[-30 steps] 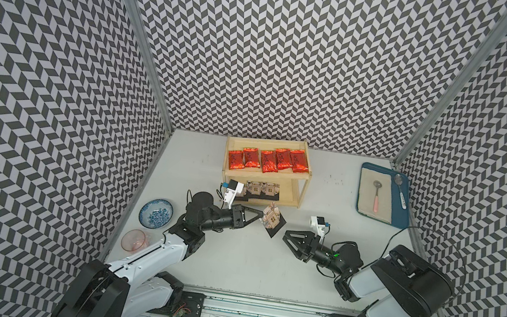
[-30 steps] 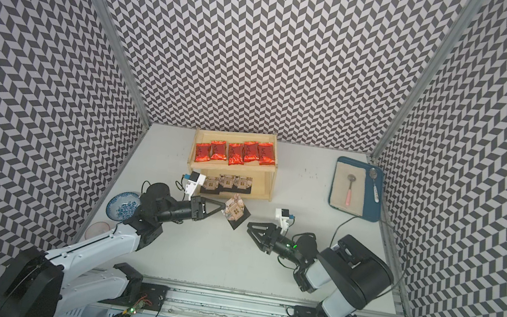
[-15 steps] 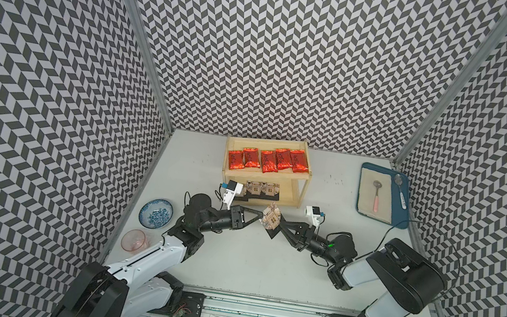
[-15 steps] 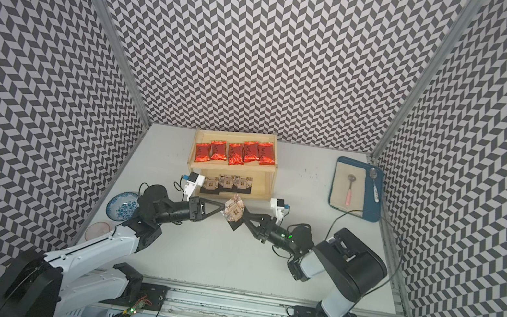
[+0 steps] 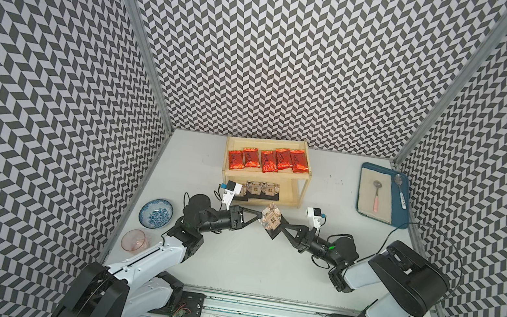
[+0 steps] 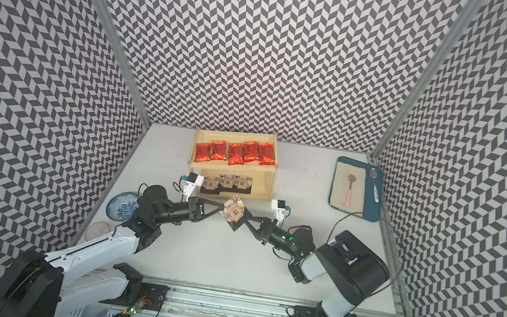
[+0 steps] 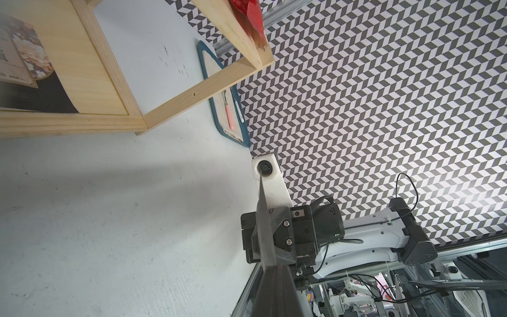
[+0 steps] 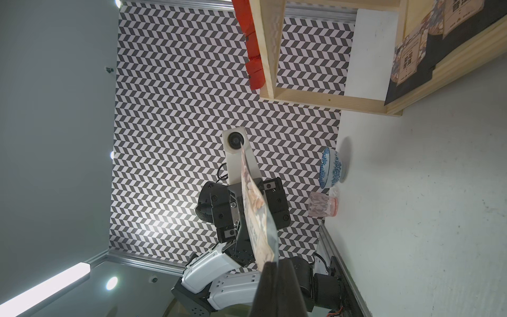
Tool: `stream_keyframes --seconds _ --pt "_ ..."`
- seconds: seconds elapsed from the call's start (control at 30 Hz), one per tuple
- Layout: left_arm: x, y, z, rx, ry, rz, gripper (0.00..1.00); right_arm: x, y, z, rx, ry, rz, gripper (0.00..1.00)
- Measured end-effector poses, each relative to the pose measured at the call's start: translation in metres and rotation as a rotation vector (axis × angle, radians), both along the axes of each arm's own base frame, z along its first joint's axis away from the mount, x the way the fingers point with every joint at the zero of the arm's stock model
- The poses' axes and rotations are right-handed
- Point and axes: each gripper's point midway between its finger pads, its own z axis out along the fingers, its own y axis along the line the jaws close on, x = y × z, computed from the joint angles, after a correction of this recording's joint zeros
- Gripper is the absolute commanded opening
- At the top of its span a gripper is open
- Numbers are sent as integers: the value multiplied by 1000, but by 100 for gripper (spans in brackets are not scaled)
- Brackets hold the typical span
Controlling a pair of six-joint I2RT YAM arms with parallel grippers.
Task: Place the tea bags on the shelf by color
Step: Pick up the tea bag from the center of the board, then place the tea bag on the shelf.
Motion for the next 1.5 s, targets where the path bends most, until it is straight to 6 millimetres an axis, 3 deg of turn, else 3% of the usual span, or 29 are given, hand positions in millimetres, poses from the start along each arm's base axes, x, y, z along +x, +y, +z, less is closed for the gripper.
stream_keyframes --seconds 0.13,0.2,0.3,0.4,0.57,0.8,0.97,1.5 --pt "1 0 -3 9 4 5 1 1 -1 3 6 -5 -8 0" --pt "2 2 -6 25 8 12 19 1 -2 3 6 -5 -15 0" --pt "4 4 -13 62 17 23 54 -2 -6 -6 -11 15 -30 0" --pt "11 11 -12 105 9 55 72 1 -9 -12 -25 24 -59 0" --pt "23 30 -5 175 -44 121 74 14 -13 -26 -57 35 -134 0" --pt "27 51 -27 279 -23 169 74 45 -19 -41 -105 17 -290 0" --pt "24 54 -38 325 5 158 74 73 -22 -47 -120 10 -407 0" --pt "25 51 -41 361 7 130 73 146 -41 -76 -138 48 -635 0"
